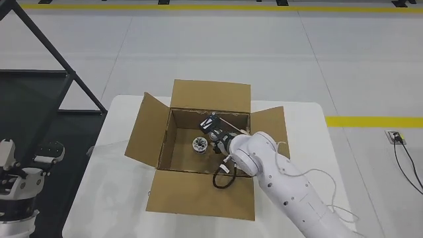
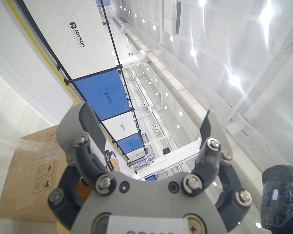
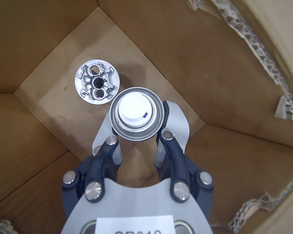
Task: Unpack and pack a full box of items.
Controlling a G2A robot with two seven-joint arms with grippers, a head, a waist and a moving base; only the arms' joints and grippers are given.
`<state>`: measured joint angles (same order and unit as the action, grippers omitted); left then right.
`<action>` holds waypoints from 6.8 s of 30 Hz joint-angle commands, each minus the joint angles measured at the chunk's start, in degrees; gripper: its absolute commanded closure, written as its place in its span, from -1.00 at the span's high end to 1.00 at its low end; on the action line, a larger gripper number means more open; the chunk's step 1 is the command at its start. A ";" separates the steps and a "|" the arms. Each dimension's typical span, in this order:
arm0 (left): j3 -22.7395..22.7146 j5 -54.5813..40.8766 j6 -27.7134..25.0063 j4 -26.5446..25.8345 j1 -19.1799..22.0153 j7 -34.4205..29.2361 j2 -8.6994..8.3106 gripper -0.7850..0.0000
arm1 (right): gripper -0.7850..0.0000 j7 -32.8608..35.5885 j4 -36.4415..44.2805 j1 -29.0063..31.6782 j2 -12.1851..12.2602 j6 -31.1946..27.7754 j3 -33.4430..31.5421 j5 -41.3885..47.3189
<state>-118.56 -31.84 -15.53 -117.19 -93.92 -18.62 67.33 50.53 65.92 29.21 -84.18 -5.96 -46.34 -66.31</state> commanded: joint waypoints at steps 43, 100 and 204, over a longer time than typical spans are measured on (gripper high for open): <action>0.47 0.64 0.46 -0.56 -0.22 -1.09 -0.01 1.00 | 1.00 -5.11 31.69 19.42 4.04 -11.31 -19.17 4.85; 19.23 25.29 14.29 2.24 13.28 -17.86 -2.71 1.00 | 1.00 5.80 27.81 29.12 10.40 -12.66 -48.64 48.30; 6.96 17.25 19.09 10.74 10.99 -43.57 -6.26 1.00 | 1.00 -0.97 4.02 7.27 11.23 -26.33 -23.52 60.59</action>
<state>-110.89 -14.99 4.20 -106.81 -82.18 -59.68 61.30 49.65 70.02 36.53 -73.00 -32.33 -69.80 -5.82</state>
